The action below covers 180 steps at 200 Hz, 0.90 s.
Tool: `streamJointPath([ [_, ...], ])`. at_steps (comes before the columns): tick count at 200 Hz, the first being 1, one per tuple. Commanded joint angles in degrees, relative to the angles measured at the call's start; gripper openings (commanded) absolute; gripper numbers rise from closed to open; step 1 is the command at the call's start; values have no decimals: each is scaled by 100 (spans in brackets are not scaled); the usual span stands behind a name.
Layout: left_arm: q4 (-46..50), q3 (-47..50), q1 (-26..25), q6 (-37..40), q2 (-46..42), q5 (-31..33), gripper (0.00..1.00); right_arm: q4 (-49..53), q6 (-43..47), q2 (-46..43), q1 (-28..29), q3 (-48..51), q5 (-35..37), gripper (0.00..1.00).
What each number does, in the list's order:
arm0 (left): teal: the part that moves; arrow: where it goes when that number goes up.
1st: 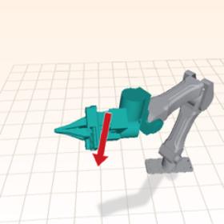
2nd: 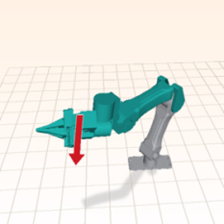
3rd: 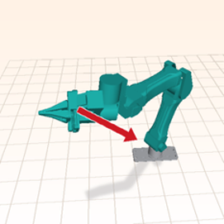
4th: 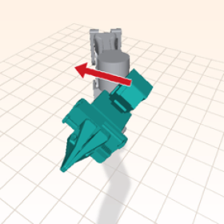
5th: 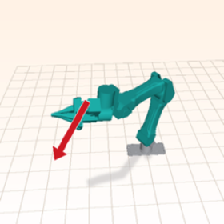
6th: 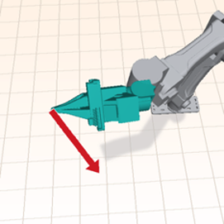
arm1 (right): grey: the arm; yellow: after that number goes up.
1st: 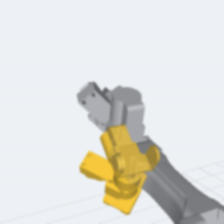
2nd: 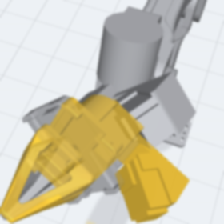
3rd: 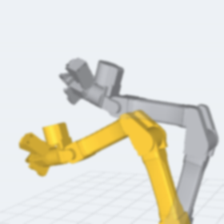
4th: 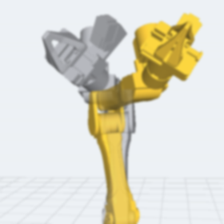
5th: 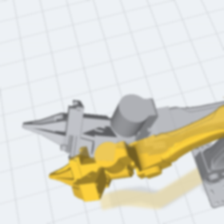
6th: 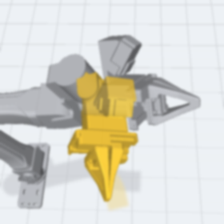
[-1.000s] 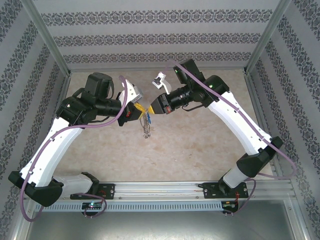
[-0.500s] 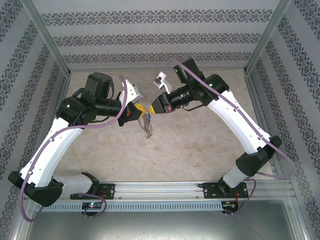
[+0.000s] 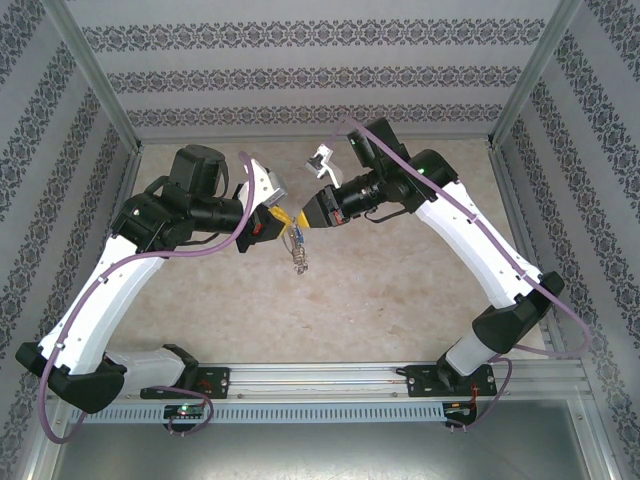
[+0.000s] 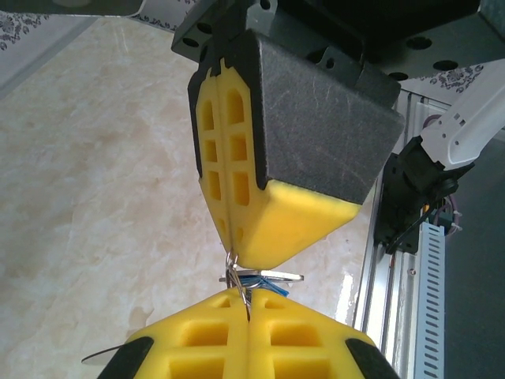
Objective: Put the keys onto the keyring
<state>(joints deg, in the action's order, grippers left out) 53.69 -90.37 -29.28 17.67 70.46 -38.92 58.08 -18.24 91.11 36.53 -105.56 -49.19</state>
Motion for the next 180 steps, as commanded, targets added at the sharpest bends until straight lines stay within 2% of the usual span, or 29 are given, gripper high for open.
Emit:
streamJointPath([
  [1,-42,-240,-172,157,-124,-363,0,-440,-118,-135,-99,158,95,0],
  [180,116,-195,-353,307,-51,7,0,-879,-321,-137,9,-177,-212,0],
])
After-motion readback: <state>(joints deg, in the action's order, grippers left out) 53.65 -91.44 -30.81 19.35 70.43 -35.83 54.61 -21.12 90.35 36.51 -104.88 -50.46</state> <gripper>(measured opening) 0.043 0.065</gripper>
